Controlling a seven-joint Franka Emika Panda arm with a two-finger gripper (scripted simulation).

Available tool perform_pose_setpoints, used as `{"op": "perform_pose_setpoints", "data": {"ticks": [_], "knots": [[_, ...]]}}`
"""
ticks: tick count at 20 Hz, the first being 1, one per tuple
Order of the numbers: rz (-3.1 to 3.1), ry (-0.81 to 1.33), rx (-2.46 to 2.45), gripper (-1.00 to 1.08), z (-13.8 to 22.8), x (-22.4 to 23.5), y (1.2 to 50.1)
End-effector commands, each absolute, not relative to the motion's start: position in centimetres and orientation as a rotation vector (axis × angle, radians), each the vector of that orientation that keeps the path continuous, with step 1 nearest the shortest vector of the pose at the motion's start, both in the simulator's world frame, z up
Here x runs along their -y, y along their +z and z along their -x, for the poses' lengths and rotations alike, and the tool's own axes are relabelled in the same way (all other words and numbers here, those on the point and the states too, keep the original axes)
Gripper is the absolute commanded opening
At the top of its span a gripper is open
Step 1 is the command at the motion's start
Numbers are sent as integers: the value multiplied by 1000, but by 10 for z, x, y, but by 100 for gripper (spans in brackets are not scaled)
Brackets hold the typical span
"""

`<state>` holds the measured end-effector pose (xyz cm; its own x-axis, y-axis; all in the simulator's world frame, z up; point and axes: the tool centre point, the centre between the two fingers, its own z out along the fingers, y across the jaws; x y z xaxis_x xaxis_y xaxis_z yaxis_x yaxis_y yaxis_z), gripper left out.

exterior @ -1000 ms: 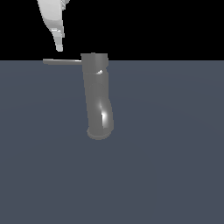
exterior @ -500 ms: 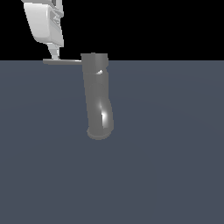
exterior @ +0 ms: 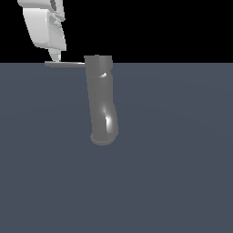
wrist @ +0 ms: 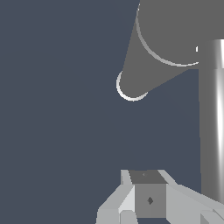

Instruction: Turn on the faucet by rotating a designated handle.

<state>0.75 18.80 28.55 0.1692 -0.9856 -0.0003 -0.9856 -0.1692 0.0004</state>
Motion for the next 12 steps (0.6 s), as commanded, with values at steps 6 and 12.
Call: {"op": "perform_pose_setpoints", "data": {"ticks": [6,12], "knots": [[-2402,-1,2025,-100,10,-184,285],[-2402,-1,2025,-100,27,-180,285]]}}
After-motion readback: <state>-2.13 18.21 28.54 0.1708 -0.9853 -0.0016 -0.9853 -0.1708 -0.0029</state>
